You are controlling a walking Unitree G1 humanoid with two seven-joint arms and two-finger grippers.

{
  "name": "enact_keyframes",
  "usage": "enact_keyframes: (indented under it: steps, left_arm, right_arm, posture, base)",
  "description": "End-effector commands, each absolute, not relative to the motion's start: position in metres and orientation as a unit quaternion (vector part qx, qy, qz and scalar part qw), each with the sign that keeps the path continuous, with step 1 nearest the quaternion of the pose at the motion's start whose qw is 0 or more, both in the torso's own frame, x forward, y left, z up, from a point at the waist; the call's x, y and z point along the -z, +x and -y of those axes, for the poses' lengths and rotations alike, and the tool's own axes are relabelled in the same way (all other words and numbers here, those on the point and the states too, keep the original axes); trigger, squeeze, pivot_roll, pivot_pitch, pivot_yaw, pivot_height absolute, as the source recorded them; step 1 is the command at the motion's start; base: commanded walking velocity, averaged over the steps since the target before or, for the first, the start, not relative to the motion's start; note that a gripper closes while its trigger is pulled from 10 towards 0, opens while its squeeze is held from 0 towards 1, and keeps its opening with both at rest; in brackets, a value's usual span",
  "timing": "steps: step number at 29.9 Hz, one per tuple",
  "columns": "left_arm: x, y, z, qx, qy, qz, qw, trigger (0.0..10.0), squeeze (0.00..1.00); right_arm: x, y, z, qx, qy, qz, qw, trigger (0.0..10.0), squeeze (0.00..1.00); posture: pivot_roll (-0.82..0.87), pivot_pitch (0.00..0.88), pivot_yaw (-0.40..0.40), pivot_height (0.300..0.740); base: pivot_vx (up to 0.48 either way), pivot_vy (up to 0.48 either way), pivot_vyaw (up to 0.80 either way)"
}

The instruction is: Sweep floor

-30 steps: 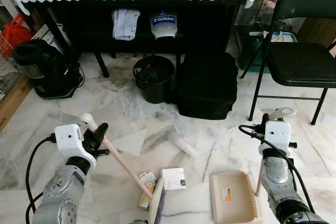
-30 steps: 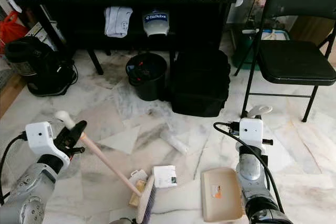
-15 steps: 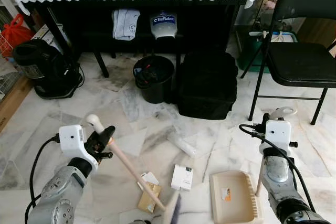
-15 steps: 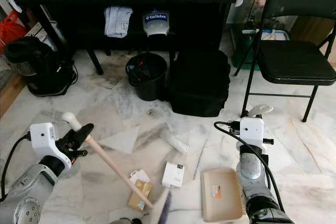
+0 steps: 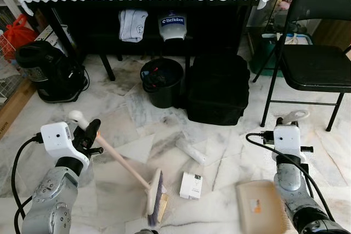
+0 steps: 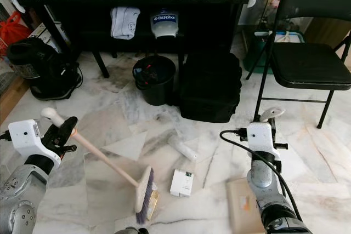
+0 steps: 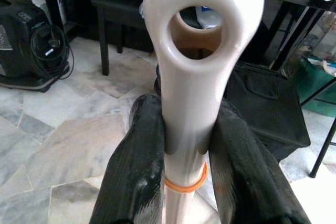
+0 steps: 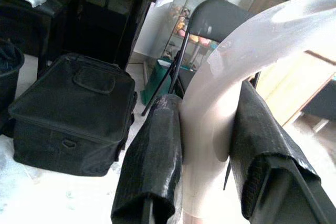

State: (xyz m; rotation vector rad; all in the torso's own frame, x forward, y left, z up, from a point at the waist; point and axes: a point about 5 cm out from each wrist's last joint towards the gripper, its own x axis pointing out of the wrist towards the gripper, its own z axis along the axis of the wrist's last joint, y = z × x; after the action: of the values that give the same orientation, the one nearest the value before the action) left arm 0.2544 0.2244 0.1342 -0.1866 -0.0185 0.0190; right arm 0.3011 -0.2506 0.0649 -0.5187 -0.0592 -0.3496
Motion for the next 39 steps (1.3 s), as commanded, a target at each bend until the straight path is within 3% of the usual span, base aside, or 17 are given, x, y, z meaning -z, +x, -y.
enact_keyframes:
  steps: [1, 7, 12, 28, 30, 34, 39]
  left_arm:
    - [-0.139, 0.253, -0.227, -0.018, -0.086, 0.024, 0.996, 10.0, 0.00]
    - [-0.139, 0.253, -0.227, -0.018, -0.085, 0.024, 0.996, 10.0, 0.00]
    - [-0.139, 0.254, -0.227, -0.019, -0.084, 0.025, 0.996, 10.0, 0.00]
    - [-0.139, 0.259, -0.223, -0.013, -0.091, 0.029, 0.995, 10.0, 0.00]
    - [-0.139, 0.259, -0.223, -0.013, -0.092, 0.028, 0.995, 10.0, 0.00]
    - [-0.137, 0.261, -0.222, -0.012, -0.093, 0.027, 0.995, 10.0, 0.00]
    - [-0.138, 0.266, -0.221, -0.010, -0.097, 0.032, 0.995, 10.0, 0.00]
  right_arm:
    - [-0.068, 0.302, 0.251, 0.165, -0.273, 0.039, 0.947, 10.0, 0.00]
    - [-0.068, 0.304, 0.243, 0.143, -0.292, 0.048, 0.945, 10.0, 0.00]
    - [-0.066, 0.304, 0.245, 0.174, -0.262, 0.035, 0.949, 10.0, 0.00]
    - [-0.073, 0.310, 0.227, 0.126, -0.358, 0.083, 0.922, 10.0, 0.00]
    - [-0.071, 0.310, 0.229, 0.137, -0.316, 0.064, 0.937, 10.0, 0.00]
    - [-0.063, 0.309, 0.244, 0.217, -0.142, 0.000, 0.966, 10.0, 0.00]
    - [-0.065, 0.311, 0.246, 0.224, -0.121, 0.000, 0.967, 10.0, 0.00]
  posture:
    - [0.12, 0.114, 0.042, 0.740]
    - [0.12, 0.117, 0.043, 0.740]
    - [0.12, 0.114, 0.044, 0.740]
    - [0.11, 0.100, 0.041, 0.740]
    - [0.11, 0.099, 0.041, 0.740]
    - [0.11, 0.087, 0.038, 0.740]
    - [0.11, 0.074, 0.035, 0.740]
  base:
    - [0.000, 0.000, 0.00]
    - [0.000, 0.000, 0.00]
    - [0.000, 0.000, 0.00]
    - [0.000, 0.000, 0.00]
    - [0.000, 0.000, 0.00]
    - [0.000, 0.000, 0.00]
    - [0.000, 0.000, 0.00]
